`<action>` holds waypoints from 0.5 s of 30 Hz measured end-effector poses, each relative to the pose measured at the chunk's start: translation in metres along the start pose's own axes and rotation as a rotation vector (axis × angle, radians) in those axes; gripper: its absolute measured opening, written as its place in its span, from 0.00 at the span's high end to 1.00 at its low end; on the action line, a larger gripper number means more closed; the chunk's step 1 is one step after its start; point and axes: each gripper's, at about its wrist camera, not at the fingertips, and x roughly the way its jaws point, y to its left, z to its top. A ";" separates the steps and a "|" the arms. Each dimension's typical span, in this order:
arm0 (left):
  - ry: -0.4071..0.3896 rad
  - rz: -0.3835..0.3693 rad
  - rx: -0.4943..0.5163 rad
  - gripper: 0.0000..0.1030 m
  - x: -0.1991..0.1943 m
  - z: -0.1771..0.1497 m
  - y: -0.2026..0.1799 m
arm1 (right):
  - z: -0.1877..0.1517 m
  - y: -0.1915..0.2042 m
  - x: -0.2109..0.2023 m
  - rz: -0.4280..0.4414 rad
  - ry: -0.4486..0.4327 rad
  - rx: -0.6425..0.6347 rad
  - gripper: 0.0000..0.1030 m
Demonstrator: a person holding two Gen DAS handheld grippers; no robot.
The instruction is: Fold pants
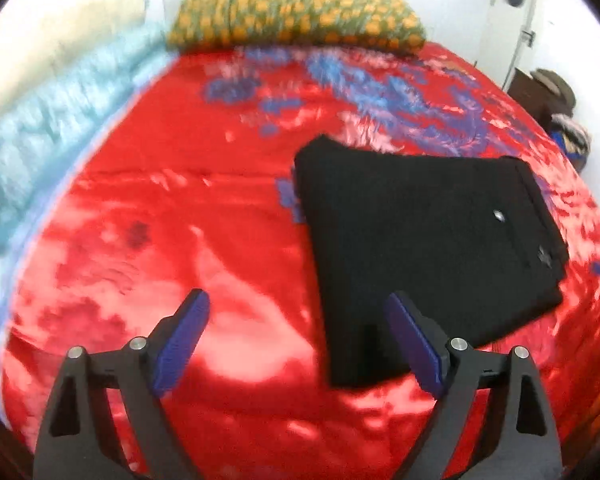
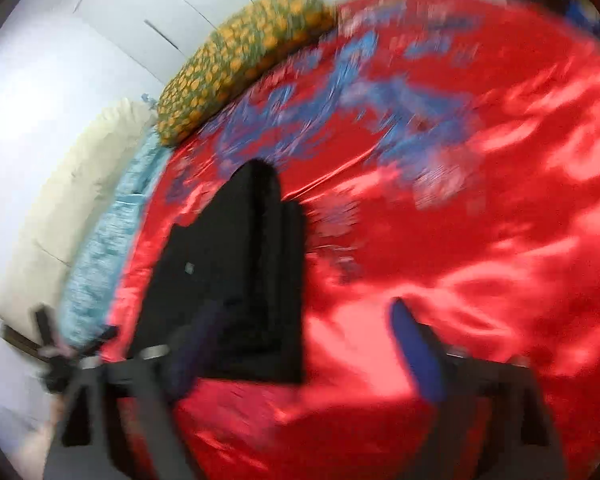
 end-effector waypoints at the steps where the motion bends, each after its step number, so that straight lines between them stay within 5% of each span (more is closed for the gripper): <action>1: -0.025 0.021 0.019 0.09 -0.012 0.000 -0.004 | -0.006 0.007 -0.015 -0.051 -0.033 -0.044 0.02; 4: -0.097 0.088 0.030 0.04 -0.045 0.000 -0.017 | -0.017 0.037 -0.046 -0.147 -0.091 -0.145 0.00; 7: -0.078 0.147 0.010 0.03 -0.071 -0.001 -0.033 | -0.031 0.075 -0.074 -0.264 -0.168 -0.230 0.00; 10: -0.084 0.077 -0.031 0.03 -0.099 -0.013 -0.039 | -0.050 0.113 -0.097 -0.335 -0.218 -0.295 0.00; 15: -0.117 -0.069 -0.104 0.03 -0.138 -0.044 -0.036 | -0.093 0.155 -0.125 -0.321 -0.219 -0.322 0.00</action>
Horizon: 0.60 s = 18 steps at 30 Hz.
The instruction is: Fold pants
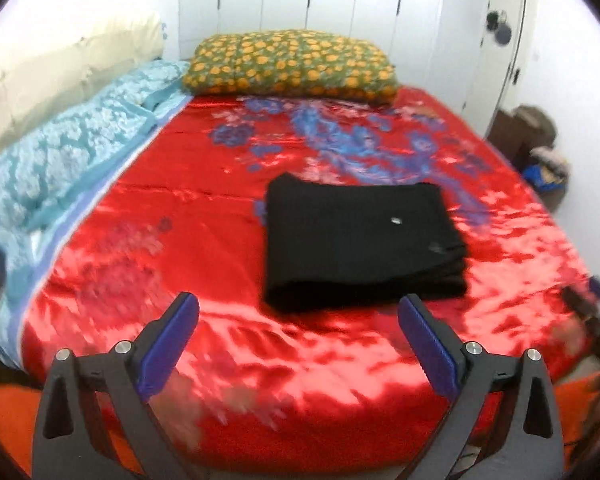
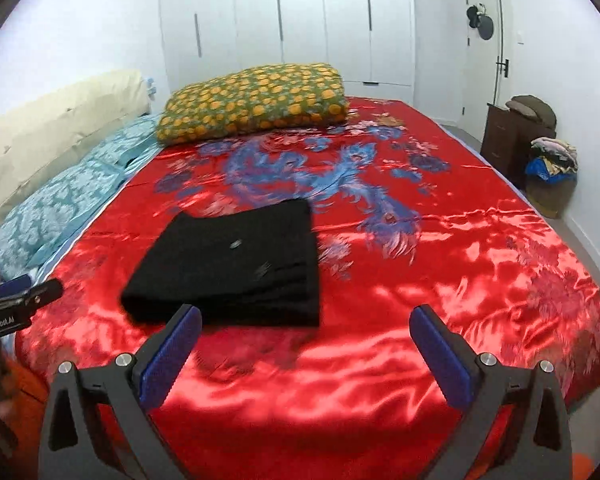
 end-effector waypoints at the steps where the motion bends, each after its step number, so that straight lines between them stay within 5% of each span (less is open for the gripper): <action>1: 0.010 -0.010 -0.005 0.03 -0.001 -0.003 -0.001 | -0.006 0.008 -0.005 -0.006 0.002 -0.020 0.00; 4: 0.069 0.061 0.062 0.03 -0.007 -0.019 -0.010 | -0.020 0.027 -0.019 -0.036 -0.013 -0.105 0.00; 10: 0.022 0.209 0.182 0.02 -0.018 -0.028 -0.032 | -0.025 0.029 -0.029 -0.046 -0.016 -0.095 0.00; 18: -0.076 0.261 0.063 0.03 -0.041 -0.021 -0.024 | -0.025 0.036 -0.038 -0.051 -0.011 -0.115 0.00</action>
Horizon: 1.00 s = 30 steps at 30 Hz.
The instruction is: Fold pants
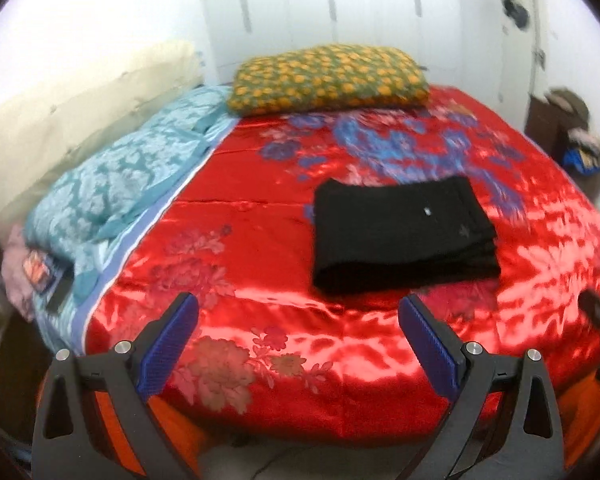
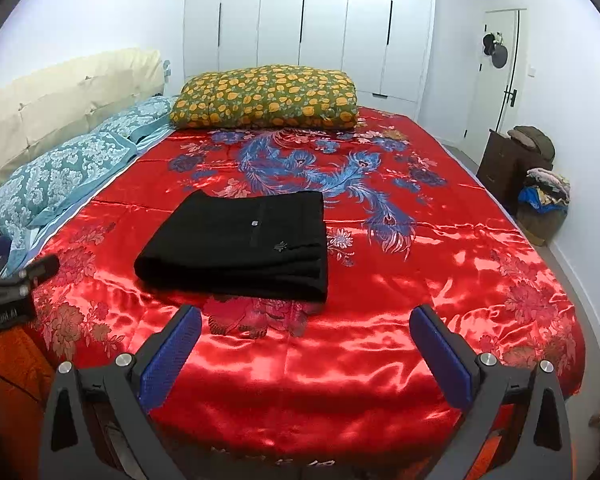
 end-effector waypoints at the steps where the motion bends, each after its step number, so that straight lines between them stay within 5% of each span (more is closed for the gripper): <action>1: 0.007 -0.011 -0.014 0.03 0.001 0.000 0.003 | 0.000 0.002 -0.002 -0.002 0.000 -0.005 0.00; 5: 0.072 -0.039 0.019 0.03 0.009 0.002 0.002 | 0.000 0.006 -0.008 -0.008 -0.007 -0.006 0.00; 30: 0.115 -0.177 0.079 0.01 -0.017 -0.001 -0.010 | -0.001 0.022 -0.030 0.012 0.061 -0.029 0.00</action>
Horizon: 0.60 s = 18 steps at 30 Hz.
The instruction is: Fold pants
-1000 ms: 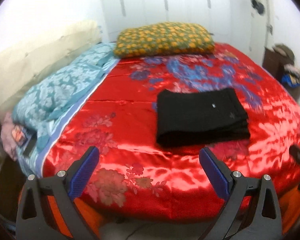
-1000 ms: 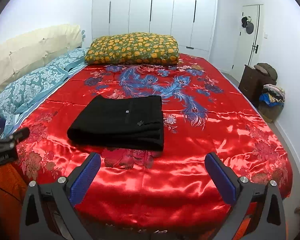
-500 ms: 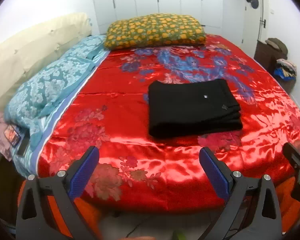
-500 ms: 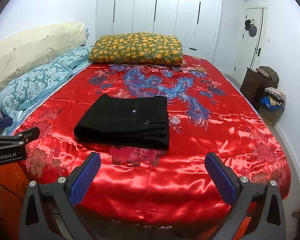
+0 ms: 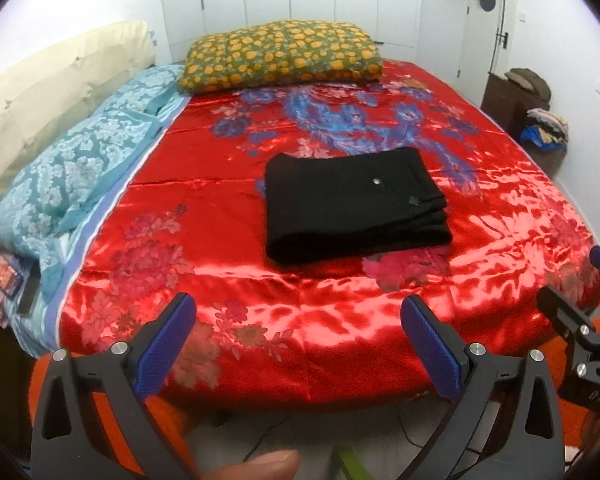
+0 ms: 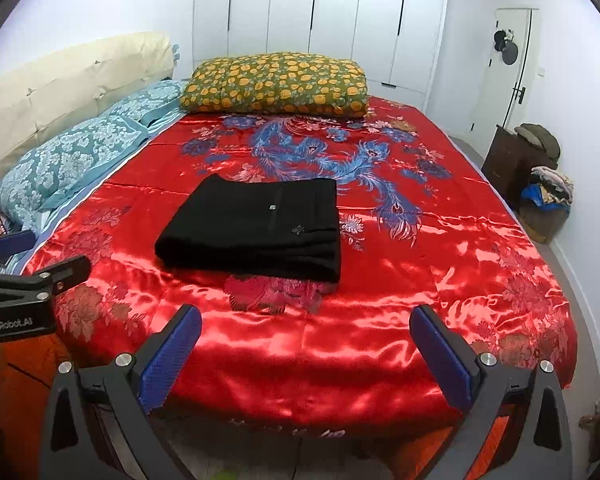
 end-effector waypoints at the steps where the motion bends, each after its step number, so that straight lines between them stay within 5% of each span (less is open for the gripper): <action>1: 0.001 0.001 -0.001 0.01 -0.001 0.000 0.000 | 0.000 0.002 -0.003 0.002 -0.002 -0.005 0.00; 18: 0.005 -0.006 -0.015 0.01 0.001 -0.004 0.000 | 0.001 0.011 0.001 -0.035 -0.013 -0.045 0.00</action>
